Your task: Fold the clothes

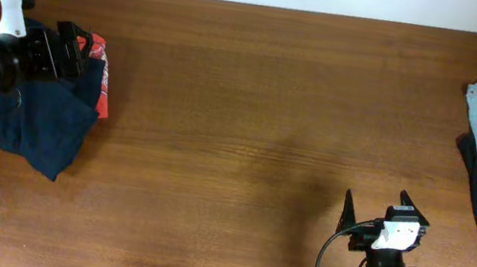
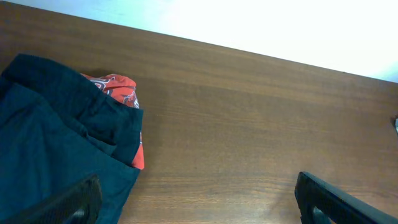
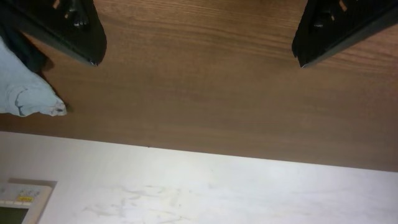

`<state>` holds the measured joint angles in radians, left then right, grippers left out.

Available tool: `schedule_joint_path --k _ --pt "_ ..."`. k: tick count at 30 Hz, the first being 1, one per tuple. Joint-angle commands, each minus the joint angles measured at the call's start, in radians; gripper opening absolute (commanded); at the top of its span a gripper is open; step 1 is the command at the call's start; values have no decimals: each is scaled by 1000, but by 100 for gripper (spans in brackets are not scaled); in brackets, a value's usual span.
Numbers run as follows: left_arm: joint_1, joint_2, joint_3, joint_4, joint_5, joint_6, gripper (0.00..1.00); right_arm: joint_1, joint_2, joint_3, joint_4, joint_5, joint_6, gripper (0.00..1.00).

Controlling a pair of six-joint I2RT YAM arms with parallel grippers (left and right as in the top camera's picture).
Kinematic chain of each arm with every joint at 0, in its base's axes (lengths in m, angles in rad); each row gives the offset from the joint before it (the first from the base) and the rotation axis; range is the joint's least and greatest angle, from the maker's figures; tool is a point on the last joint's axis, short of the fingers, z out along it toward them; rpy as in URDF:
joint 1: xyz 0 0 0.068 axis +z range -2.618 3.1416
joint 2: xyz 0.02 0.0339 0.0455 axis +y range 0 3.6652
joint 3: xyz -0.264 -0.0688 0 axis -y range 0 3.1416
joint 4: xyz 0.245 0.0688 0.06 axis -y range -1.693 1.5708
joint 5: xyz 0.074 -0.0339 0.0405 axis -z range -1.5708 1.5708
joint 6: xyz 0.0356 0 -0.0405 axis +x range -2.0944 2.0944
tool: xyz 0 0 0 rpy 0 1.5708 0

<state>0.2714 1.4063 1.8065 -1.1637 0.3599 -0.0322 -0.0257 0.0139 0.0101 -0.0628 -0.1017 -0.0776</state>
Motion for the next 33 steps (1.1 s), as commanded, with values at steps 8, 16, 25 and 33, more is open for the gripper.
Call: schedule_joint_path --k 8,16,25,33 --pt "3 -8 9 0 11 -9 99 -8 -10 -5 -8 5 11 99" --pt "3 -8 9 0 11 -9 99 -8 -10 -5 -7 5 11 99" --pt "3 -8 9 -2 2 -3 99 -8 -10 -5 -7 5 11 99" --pt "-15 -54 -37 20 -53 2 99 -8 -10 -5 -7 5 11 99"
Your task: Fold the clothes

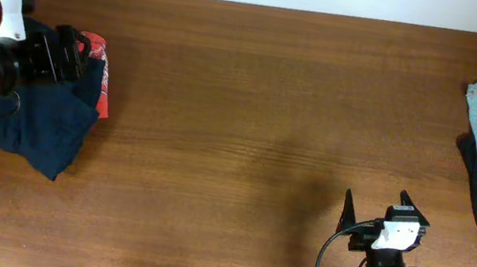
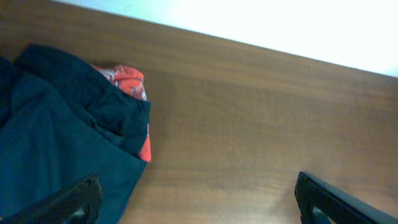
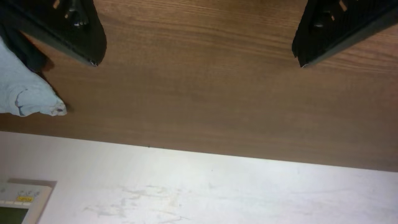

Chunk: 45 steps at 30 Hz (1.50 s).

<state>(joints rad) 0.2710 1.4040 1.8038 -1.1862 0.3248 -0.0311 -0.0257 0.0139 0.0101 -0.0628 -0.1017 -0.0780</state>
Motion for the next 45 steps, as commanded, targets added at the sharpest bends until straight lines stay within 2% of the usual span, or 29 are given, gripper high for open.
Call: schedule_joint_path --k 1,5,13,26,28,34,45 --pt "-23 -69 -58 81 -18 2 99 -8 -10 -5 -8 6 12 99" --pt "-72 -190 -247 343 -18 1 99 -8 -10 -5 -7 6 12 99" --pt "-143 -507 -795 821 -13 1 99 -8 -10 -5 -7 6 12 99" --pt "-211 -968 -1513 1217 -11 1 99 -8 -11 -5 -7 5 12 99" --pt "-211 -1052 -1611 1255 -18 1 99 -8 -10 -5 -7 5 12 99" --pt "-211 -1218 -1752 1272 -36 1 99 -8 -11 -5 -7 5 12 99" --pt "-211 -1355 -1795 1122 -125 14 99 -8 -10 -5 -7 6 12 99"
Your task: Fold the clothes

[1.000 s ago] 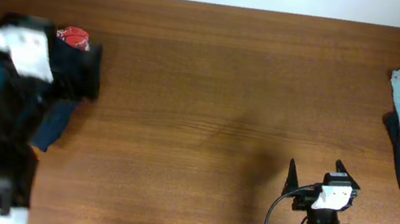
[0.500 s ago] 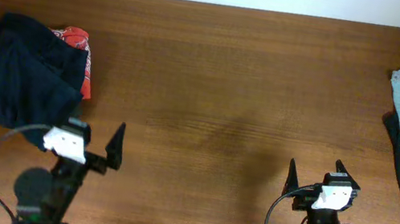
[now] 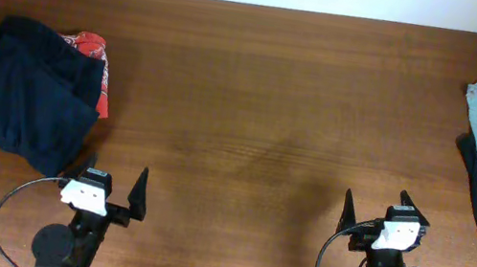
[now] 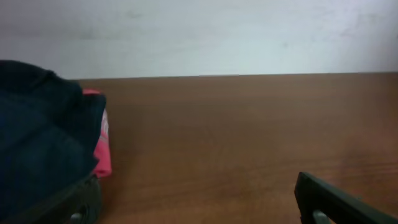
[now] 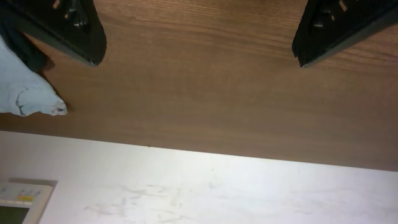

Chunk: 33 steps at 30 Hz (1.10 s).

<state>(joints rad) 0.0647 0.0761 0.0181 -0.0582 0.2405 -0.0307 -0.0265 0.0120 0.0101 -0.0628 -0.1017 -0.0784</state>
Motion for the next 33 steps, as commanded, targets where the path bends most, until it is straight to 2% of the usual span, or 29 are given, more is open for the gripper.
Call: schedule_joint_path --k 1,33 --pt "-4 -31 -9 -7 -40 34 99 -8 -8 -5 -7 5 12 99" --pt "-5 -71 -9 -4 -28 53 99 -8 -8 -5 -7 5 12 99"
